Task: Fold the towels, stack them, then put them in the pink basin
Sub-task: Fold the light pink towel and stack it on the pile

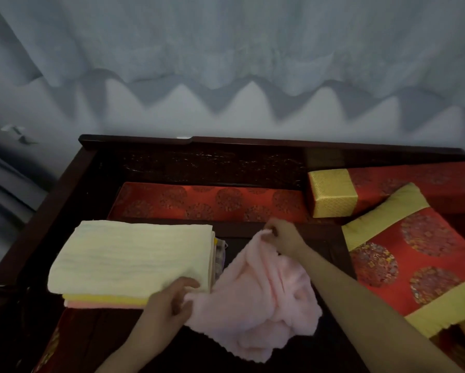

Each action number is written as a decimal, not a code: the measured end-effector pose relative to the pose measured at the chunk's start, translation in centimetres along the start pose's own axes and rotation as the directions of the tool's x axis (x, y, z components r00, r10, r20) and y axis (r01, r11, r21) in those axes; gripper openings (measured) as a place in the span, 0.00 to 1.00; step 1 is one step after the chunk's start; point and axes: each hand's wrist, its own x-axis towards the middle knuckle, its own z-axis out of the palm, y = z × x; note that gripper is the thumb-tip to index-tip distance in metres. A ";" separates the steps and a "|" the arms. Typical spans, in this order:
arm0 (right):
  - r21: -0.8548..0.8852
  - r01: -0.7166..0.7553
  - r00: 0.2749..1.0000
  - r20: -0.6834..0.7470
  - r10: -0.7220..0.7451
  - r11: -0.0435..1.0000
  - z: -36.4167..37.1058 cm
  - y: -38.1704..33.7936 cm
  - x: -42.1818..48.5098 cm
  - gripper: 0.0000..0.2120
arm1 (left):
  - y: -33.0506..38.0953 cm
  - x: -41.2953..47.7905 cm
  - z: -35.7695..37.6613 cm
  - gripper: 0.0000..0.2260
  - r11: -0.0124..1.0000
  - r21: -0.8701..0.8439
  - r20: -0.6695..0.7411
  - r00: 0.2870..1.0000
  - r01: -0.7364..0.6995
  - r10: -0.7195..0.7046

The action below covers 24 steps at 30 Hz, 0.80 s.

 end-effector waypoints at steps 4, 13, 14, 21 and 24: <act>0.115 -0.036 0.944 -0.321 0.072 0.993 -10.6 1.4 -3.1 0.09 | 3.6 0.7 -4.8 0.14 0.982 0.112 -0.217 0.961 -0.153 0.174; 0.004 0.119 0.871 -0.480 -0.103 0.993 -26.5 -2.7 -8.3 0.08 | 17.7 5.6 -11.7 0.11 0.821 0.396 -0.271 0.802 -0.411 0.533; -0.108 0.116 0.915 -0.376 -0.148 0.987 -27.5 -3.1 -8.6 0.08 | 19.0 5.8 -12.1 0.13 0.770 0.480 -0.220 0.793 -0.420 0.569; -0.031 0.152 0.798 -0.586 -0.141 0.988 -30.0 -5.0 -10.1 0.04 | 24.4 7.4 -13.6 0.13 0.856 0.358 -0.469 0.721 -0.373 0.511; 0.145 0.215 0.735 -0.675 -0.063 0.966 -29.3 -5.6 -10.7 0.01 | 24.6 7.3 -13.8 0.04 0.909 0.185 -0.575 0.708 -0.375 0.409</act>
